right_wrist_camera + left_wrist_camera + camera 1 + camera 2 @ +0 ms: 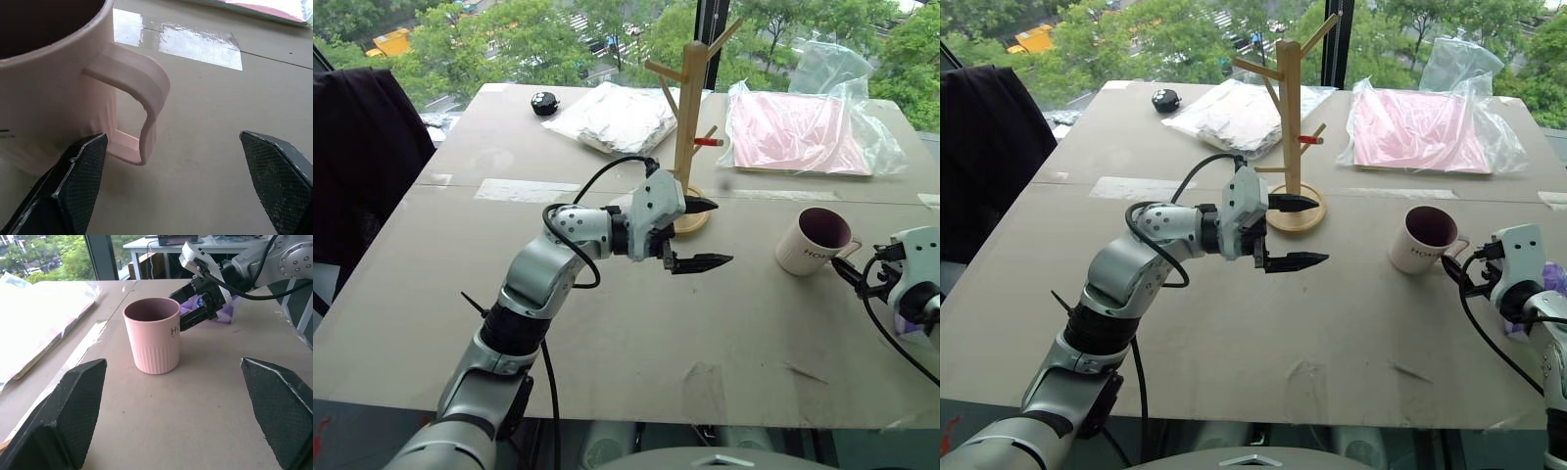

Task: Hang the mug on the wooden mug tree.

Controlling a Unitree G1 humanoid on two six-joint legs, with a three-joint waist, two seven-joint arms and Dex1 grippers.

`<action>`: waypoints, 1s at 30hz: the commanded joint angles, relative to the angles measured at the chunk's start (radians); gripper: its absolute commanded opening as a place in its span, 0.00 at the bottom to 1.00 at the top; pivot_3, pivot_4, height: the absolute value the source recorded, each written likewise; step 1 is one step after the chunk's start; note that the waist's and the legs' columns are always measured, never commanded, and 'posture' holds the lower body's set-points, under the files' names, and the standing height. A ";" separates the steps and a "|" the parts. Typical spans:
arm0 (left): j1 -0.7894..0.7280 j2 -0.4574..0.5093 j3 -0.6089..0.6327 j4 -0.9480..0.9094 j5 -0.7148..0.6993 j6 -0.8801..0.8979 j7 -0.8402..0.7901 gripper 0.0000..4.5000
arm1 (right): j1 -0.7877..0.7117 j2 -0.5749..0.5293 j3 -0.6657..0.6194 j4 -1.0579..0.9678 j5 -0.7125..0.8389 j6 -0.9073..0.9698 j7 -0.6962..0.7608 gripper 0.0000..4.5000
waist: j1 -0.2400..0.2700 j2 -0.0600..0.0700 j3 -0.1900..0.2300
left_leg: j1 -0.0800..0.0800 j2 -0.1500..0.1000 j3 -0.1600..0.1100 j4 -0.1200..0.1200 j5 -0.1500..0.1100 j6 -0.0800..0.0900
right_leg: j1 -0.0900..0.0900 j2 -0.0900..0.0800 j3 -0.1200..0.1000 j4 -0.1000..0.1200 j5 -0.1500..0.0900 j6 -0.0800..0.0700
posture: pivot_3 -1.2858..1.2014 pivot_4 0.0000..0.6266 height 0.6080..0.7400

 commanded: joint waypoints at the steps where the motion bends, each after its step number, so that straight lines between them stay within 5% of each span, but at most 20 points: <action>1: 0.001 -0.003 0.000 -0.036 0.001 0.011 0.016 1.00 | -0.028 0.005 0.005 0.046 0.007 -0.046 0.017 0.61 | 0.000 0.000 0.000 | 0.000 0.000 0.000 0.000 0.000 0.000 | 0.000 0.000 0.000 0.000 0.000 0.000 | 0.52 0.24 1.00; 7: 0.011 0.001 -0.001 -0.043 0.009 0.005 0.019 1.00 | -0.068 0.034 0.016 0.134 0.040 -0.084 0.062 0.02 | -0.001 0.000 0.000 | 0.000 0.000 0.000 0.000 0.000 0.000 | 0.000 0.000 0.000 0.000 0.000 0.000 | 0.52 0.24 1.00; 16: 0.111 -0.045 0.016 0.002 0.045 -0.106 0.064 1.00 | -0.122 0.025 0.104 0.078 0.058 -0.030 0.106 0.02 | -0.017 0.001 0.000 | 0.001 0.000 0.001 0.000 0.000 0.000 | 0.000 0.000 0.001 0.000 0.000 0.000 | 0.52 0.24 1.00; 25: 0.353 -0.283 0.207 0.005 -0.065 -0.349 0.210 1.00 | -0.440 -0.218 0.339 -0.067 -0.034 0.121 0.207 0.02 | -0.022 0.005 0.003 | 0.001 0.000 0.000 0.001 0.000 0.000 | 0.000 -0.001 0.001 0.001 0.001 0.000 | 0.52 0.24 1.00; 30: 0.506 -0.318 0.204 -0.046 -0.093 -0.454 0.180 1.00 | -0.694 -0.276 0.464 -0.093 -0.050 0.209 0.284 0.02 | -0.023 0.005 0.003 | 0.000 0.001 -0.001 -0.001 0.000 0.000 | -0.001 -0.001 0.000 0.000 0.001 0.000 | 0.52 0.24 1.00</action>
